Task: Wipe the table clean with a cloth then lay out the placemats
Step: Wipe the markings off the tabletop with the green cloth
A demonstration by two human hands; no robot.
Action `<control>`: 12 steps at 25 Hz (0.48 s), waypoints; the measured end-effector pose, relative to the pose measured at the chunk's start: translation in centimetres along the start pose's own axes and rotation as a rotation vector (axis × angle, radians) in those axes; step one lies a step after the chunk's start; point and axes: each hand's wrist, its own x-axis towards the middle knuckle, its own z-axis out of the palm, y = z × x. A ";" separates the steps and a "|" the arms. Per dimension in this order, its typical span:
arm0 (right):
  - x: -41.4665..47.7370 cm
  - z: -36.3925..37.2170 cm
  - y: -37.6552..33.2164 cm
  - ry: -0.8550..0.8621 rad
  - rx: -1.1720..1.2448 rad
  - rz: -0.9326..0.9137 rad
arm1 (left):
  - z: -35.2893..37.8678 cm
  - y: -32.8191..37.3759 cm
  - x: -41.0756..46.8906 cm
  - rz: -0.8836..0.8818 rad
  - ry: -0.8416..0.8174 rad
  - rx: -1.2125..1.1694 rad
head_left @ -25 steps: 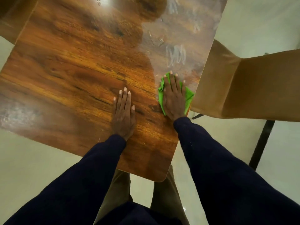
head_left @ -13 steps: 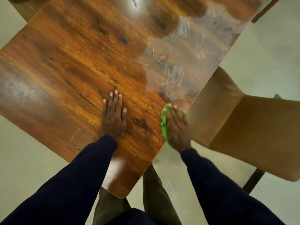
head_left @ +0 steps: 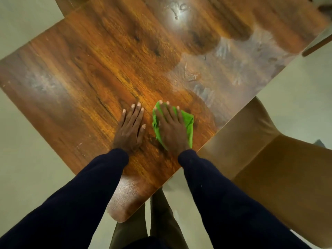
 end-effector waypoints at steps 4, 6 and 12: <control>-5.8 0.1 3.5 -0.062 0.008 -0.158 | 0.2 -0.4 0.0 -0.001 0.001 0.003; -5.4 -0.6 6.8 -0.040 -0.007 -0.064 | 0.2 -0.6 0.0 -0.014 0.000 0.003; 5.5 -1.7 8.6 0.068 -0.041 0.285 | 0.6 -0.8 -0.2 -0.034 0.010 0.016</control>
